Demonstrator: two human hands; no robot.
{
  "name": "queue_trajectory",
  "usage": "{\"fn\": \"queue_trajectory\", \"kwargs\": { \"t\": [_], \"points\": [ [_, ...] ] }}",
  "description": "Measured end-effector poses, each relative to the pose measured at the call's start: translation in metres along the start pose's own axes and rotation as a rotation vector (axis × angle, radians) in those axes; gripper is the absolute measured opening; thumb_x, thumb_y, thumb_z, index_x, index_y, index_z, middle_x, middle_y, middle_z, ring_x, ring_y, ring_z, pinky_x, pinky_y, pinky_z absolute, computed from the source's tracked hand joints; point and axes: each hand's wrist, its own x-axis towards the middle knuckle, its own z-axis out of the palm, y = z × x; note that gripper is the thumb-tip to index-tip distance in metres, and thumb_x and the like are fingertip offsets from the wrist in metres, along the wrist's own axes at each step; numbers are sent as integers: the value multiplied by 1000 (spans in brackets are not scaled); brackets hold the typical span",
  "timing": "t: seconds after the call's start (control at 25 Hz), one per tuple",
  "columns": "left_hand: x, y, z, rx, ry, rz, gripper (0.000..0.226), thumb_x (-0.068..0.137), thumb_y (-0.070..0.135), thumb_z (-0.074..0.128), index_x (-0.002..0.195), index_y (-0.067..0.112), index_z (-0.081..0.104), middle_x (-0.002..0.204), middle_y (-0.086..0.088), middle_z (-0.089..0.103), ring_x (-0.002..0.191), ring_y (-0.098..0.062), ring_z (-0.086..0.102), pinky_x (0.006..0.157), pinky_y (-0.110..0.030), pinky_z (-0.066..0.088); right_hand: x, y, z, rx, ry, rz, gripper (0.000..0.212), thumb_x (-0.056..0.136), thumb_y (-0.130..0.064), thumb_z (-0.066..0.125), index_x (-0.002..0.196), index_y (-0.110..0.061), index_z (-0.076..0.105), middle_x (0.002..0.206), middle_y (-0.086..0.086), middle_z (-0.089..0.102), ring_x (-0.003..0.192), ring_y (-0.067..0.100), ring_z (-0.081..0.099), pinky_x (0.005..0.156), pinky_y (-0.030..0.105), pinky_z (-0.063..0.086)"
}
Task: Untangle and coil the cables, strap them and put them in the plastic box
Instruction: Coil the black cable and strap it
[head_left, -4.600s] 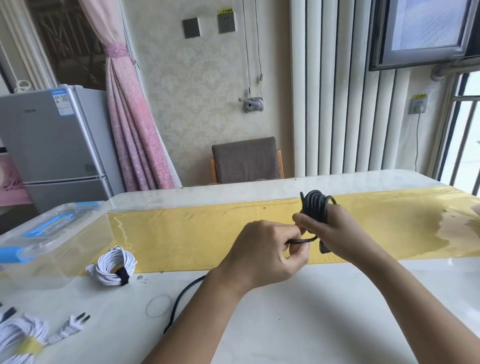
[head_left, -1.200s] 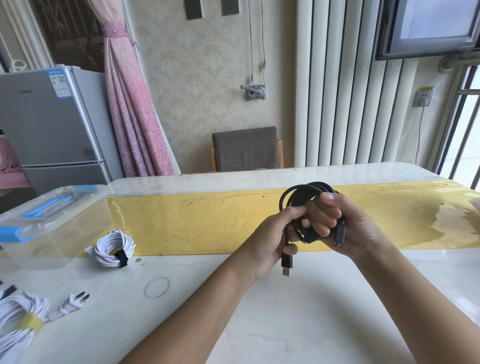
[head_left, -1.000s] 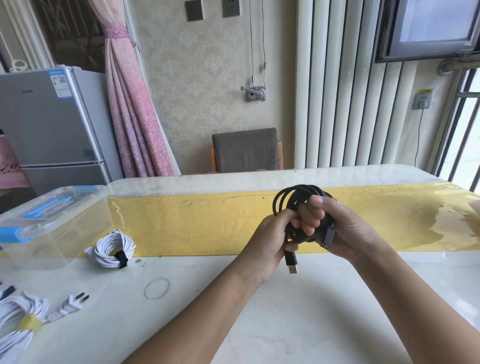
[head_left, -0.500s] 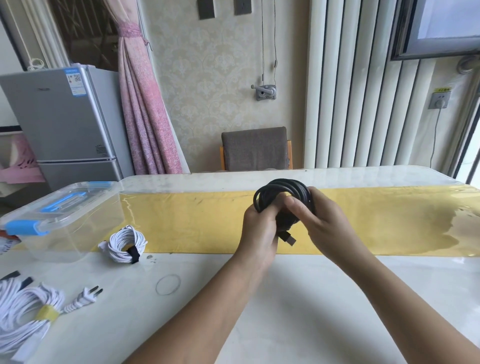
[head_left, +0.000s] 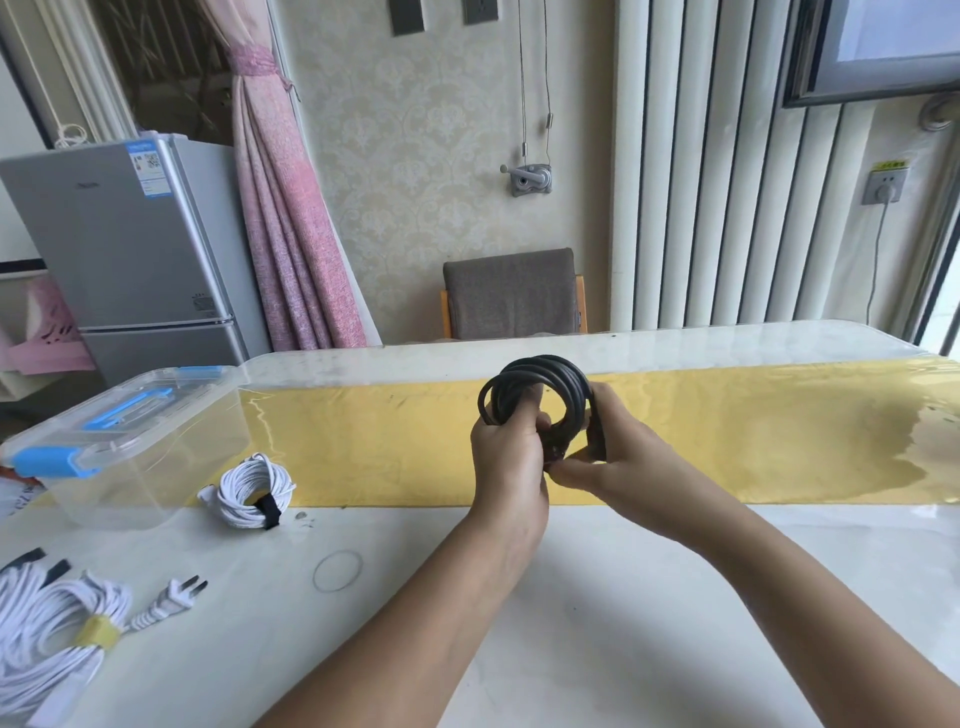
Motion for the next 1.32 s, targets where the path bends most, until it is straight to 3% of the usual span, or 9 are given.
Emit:
{"fn": "queue_trajectory", "kwargs": {
  "t": [0.12,0.36,0.64,0.76,0.84,0.96,1.08,1.2,1.32],
  "points": [
    [-3,0,3,-3,6,-26,32,92,22,61,65,8,48,52,0,48,42,-15,52,53,-27,43,1,1,0,-12,9,25,42,80,-6,64,112,-24,43,91,4,64,77,21,66,76,44,55],
    [-2,0,1,28,-15,-30,30,91,18,60,65,9,49,55,0,47,45,-16,47,44,-22,35,4,4,-4,-82,-79,49,23,90,-7,53,107,-16,41,76,4,61,57,11,53,59,36,45],
    [4,6,0,22,13,58,32,91,8,59,62,13,47,40,9,41,36,-6,42,43,-18,37,3,3,-7,-9,-132,74,19,95,-4,41,110,-15,46,80,1,57,59,12,50,63,29,42],
    [9,2,-2,36,80,98,23,93,21,60,74,10,53,45,10,53,44,-9,52,52,-26,39,1,1,3,276,-51,88,21,95,-8,49,113,-16,51,93,8,63,66,15,60,73,34,51],
    [10,-7,-1,63,85,106,24,93,29,58,89,5,61,67,-2,66,58,-17,61,54,-29,45,2,-2,10,473,17,109,24,94,-30,55,114,-16,52,94,5,63,66,15,58,65,29,50],
    [1,-24,7,87,-21,95,19,92,22,58,98,4,61,89,-16,70,76,-22,66,64,-34,52,7,7,16,380,278,83,33,91,-47,50,104,-18,53,74,-8,59,51,-1,50,52,15,38],
    [-3,-21,9,54,-310,105,13,79,9,66,76,12,54,71,-6,56,72,-16,56,71,-25,47,16,22,0,238,459,34,23,95,-36,51,90,-15,58,54,-16,52,46,-1,45,52,18,33],
    [5,2,-1,24,-626,-4,14,73,4,69,80,11,61,65,1,59,64,-10,59,65,-18,49,21,29,-20,141,514,-4,20,91,-33,60,84,-15,66,57,-14,60,53,3,50,56,25,37],
    [12,16,-11,15,-752,-112,32,53,17,90,77,11,70,65,1,63,64,-12,63,67,-20,53,18,25,-19,90,471,-28,18,88,-32,64,79,-18,68,55,-14,59,53,3,49,53,19,36]
  ]
}}
